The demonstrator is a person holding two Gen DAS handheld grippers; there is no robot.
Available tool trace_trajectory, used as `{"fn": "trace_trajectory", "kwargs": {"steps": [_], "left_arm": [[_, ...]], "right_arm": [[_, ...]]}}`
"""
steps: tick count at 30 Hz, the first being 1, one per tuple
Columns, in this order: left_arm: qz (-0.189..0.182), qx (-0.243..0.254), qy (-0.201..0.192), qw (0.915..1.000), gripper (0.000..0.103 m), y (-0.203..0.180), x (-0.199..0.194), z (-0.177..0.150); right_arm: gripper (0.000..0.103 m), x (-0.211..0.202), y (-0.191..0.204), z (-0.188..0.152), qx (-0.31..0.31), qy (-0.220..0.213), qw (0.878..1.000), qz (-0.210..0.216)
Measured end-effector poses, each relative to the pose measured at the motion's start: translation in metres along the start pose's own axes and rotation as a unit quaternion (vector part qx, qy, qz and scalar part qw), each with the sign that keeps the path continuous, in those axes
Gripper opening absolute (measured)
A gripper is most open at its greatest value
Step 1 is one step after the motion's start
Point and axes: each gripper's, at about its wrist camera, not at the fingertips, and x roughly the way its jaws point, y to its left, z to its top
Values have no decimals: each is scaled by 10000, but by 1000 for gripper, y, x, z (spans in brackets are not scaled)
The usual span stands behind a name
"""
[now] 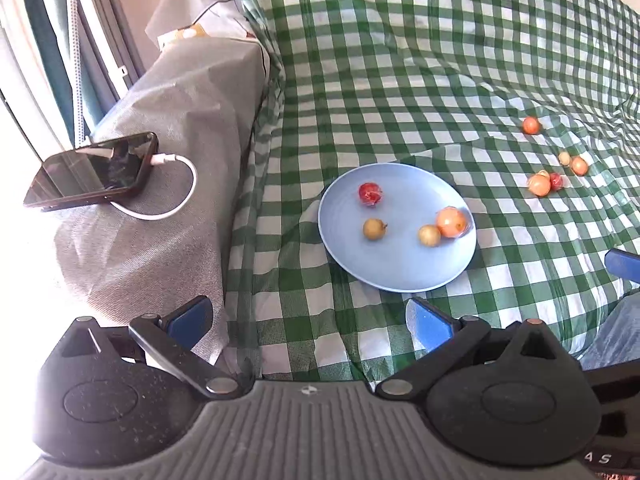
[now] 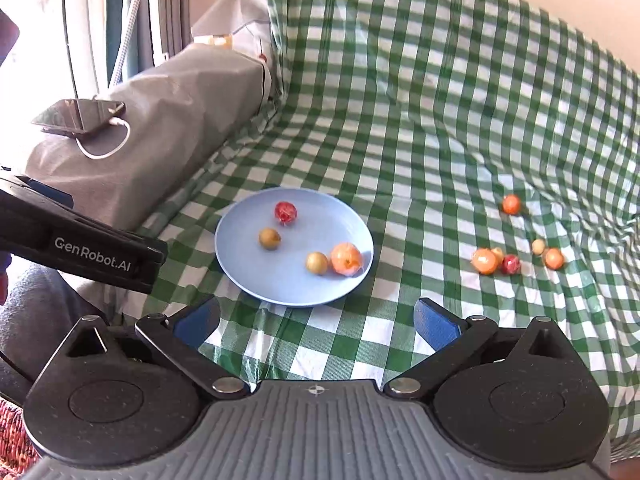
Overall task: Organize fruits
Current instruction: 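Open both tools to release the yellow fruit and red plum onto the plate, then grasp a yellow plum with the right tool while the left tool grasps an orange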
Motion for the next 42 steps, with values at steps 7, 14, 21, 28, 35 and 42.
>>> {"fn": "trace_trajectory", "kwargs": {"steps": [7, 14, 21, 28, 35, 42], "left_arm": [[59, 79, -77, 9999, 103, -3, -12, -4], [75, 138, -70, 9999, 103, -5, -14, -7], [82, 209, -74, 9997, 103, -7, -15, -7], [112, 307, 12, 9995, 103, -12, -11, -7], [134, 315, 228, 9992, 103, -18, -1, -3], [53, 378, 500, 9980, 103, -38, 15, 14]], "right_arm": [[102, -11, -6, -2, 152, -85, 9998, -90], [102, -14, -6, -3, 192, -113, 9997, -89], [102, -14, -6, -3, 186, -112, 9997, -72], [102, -10, -11, -5, 348, -39, 9994, -29], [102, 1, -19, -10, 605, 102, 9980, 115], [102, 14, -45, -17, 1061, 267, 9939, 127]]}}
